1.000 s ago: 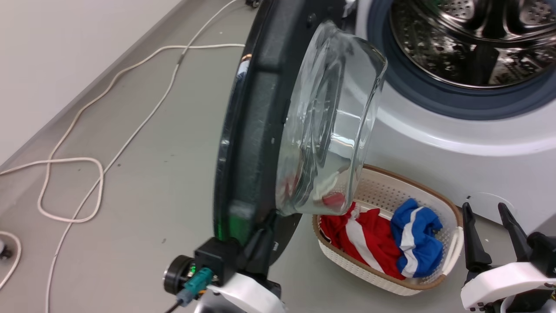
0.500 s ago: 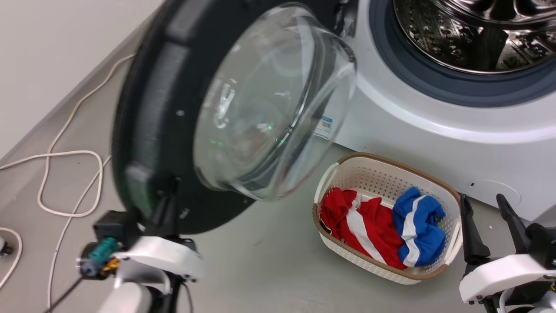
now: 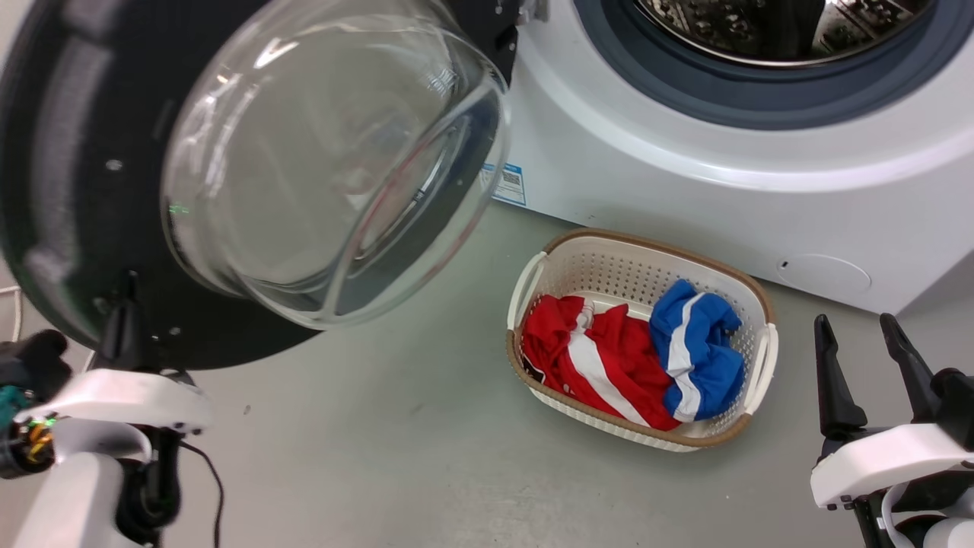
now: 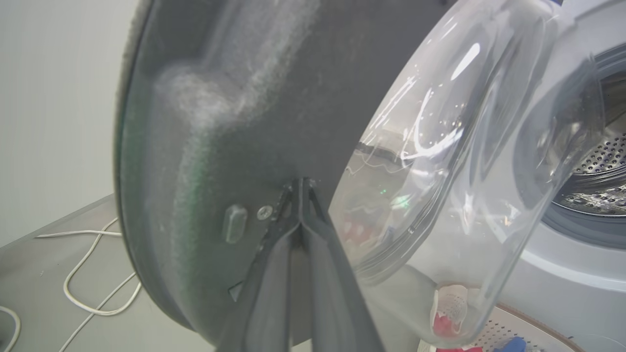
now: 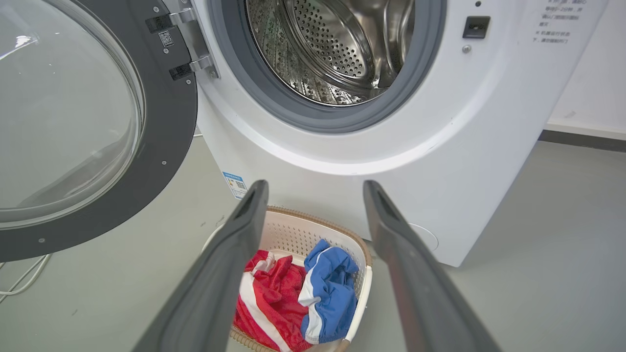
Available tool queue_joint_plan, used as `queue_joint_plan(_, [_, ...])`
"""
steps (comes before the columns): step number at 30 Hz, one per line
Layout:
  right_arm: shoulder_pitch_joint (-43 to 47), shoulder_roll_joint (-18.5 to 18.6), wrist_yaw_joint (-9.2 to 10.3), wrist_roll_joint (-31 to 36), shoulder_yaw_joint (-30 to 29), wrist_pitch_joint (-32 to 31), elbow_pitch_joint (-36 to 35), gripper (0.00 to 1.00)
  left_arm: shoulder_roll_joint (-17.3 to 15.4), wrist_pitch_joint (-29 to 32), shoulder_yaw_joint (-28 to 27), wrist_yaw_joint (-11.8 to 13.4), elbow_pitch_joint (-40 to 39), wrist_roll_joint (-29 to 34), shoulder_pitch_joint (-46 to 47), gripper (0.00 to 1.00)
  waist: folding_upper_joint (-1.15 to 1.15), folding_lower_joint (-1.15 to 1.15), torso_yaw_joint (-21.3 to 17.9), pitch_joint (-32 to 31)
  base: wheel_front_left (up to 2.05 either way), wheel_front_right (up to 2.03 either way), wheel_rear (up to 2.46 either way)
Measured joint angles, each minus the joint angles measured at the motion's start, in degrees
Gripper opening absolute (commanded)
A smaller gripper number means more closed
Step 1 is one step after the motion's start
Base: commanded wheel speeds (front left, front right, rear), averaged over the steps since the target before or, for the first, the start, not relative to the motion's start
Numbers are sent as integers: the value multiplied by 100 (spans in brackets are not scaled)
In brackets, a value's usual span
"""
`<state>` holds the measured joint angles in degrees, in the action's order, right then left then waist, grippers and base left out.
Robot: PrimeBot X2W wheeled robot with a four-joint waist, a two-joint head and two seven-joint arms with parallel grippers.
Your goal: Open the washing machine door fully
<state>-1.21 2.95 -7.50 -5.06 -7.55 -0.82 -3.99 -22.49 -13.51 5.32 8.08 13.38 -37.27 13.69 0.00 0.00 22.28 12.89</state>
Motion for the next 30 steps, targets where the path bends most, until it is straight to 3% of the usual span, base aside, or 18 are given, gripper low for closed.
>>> queue_joint_plan(10, [-116,0,0,-3,56,30,42,100,-377,-124,-536,-382,894,-158,486,0,0,0,-321,155,0,0,0])
queue_joint_plan(17, [-131,0,0,-98,68,129,152,100,-274,-140,-676,-427,1073,-19,499,0,0,0,-463,120,0,0,0])
queue_joint_plan(23, [-75,0,0,-222,78,241,313,100,-40,-148,-682,-275,494,368,-125,0,0,0,-567,-93,0,0,0])
queue_joint_plan(30, [80,0,0,-318,110,332,426,100,394,-156,-294,-93,-530,847,-1039,0,0,0,-685,-446,0,0,0])
